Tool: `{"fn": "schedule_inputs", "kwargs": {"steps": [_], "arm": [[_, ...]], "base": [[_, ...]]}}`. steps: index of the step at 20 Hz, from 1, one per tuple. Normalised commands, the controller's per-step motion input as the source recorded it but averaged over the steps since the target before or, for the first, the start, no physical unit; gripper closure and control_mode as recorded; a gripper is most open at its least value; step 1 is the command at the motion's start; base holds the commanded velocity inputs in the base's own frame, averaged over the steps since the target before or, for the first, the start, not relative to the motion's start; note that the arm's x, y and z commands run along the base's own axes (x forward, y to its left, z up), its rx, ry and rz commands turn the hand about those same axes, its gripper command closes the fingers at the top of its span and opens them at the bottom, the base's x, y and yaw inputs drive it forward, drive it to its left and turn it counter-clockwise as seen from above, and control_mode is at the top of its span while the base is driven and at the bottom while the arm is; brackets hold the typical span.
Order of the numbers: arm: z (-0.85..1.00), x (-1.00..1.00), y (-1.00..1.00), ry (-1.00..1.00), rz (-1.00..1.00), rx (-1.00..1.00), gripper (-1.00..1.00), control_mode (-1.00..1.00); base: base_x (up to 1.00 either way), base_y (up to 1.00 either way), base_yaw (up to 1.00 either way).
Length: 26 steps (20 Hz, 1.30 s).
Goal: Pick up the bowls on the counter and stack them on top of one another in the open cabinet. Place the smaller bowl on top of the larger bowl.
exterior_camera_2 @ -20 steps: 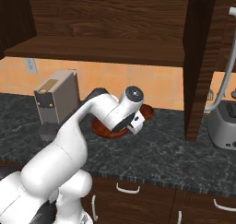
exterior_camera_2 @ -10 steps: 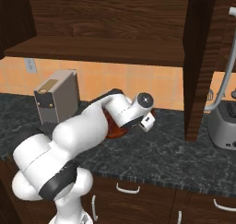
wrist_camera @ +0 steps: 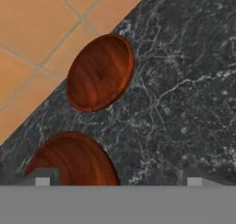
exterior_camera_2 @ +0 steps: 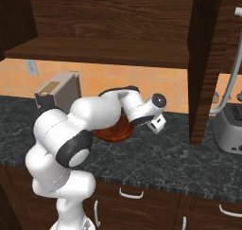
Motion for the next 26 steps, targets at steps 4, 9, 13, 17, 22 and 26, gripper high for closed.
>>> {"fn": "schedule_inputs", "kwargs": {"steps": [4, 9, 13, 17, 22, 26], "arm": [[-0.45, 0.40, 0.00, 0.06, -0.06, 0.00, -1.00, -1.00], [-0.39, 0.61, 0.00, 0.02, -0.07, 0.00, -1.00, -1.00], [-0.29, 0.68, 0.00, 0.01, -0.07, 0.00, -1.00, -1.00], [-0.36, 0.62, 0.00, 0.06, -0.06, 0.00, -1.00, -1.00], [-0.27, 0.60, -0.08, 0.17, -0.04, 0.03, -1.00, -1.00], [-0.16, 0.56, -0.11, 0.05, -0.04, 0.00, -1.00, -1.00]], "base": [[0.00, 0.00, 0.00], [0.00, 0.00, 0.00], [0.00, 0.00, 0.00], [0.00, 0.00, 0.00], [0.00, 0.00, 0.00], [0.00, 0.00, 0.00]]}}
